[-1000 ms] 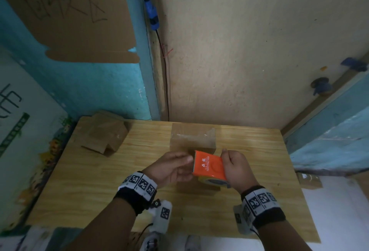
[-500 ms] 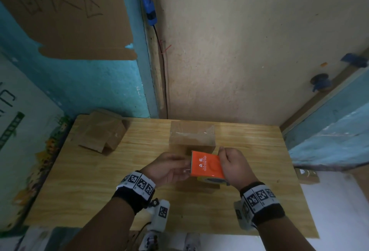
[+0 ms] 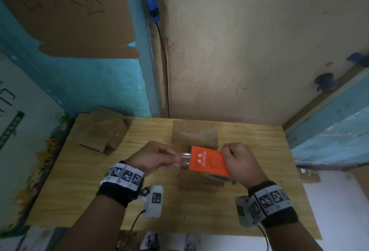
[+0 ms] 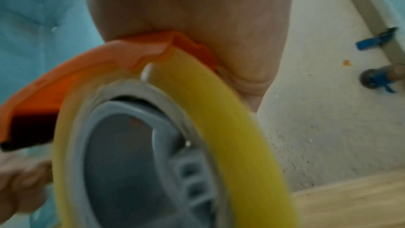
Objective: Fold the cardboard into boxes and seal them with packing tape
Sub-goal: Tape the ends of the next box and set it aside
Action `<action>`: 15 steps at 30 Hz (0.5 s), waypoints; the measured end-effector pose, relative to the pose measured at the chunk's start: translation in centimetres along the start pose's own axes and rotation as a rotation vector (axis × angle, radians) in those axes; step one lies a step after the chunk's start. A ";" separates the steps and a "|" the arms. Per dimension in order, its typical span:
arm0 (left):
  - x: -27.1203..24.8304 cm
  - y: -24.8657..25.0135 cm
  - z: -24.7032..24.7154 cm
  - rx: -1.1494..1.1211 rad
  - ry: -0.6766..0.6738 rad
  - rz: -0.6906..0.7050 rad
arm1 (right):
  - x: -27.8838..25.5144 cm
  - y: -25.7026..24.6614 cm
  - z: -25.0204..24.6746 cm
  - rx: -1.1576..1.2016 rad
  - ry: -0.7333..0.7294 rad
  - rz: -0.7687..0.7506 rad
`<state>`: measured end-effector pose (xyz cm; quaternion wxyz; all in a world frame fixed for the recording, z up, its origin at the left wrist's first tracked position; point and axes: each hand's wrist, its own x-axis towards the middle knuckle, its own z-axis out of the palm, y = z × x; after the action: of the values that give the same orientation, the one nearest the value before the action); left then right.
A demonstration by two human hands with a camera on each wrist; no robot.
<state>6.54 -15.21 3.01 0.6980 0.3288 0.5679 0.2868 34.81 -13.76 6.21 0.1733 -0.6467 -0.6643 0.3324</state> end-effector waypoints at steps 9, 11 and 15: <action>0.2 -3.4 -5.4 -0.051 0.218 -0.014 | 0.5 2.6 -0.7 0.042 0.023 0.040; 0.5 -3.6 -5.6 -0.062 0.221 -0.026 | 0.7 2.3 -0.6 0.036 0.014 0.035; 1.2 -4.1 -5.6 -0.065 0.168 -0.076 | 1.3 2.4 -0.8 0.094 -0.010 0.029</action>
<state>1.35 -16.11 -1.73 0.6686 0.2590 0.6268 0.3049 36.95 -12.44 4.95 0.1950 -0.6458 -0.6394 0.3690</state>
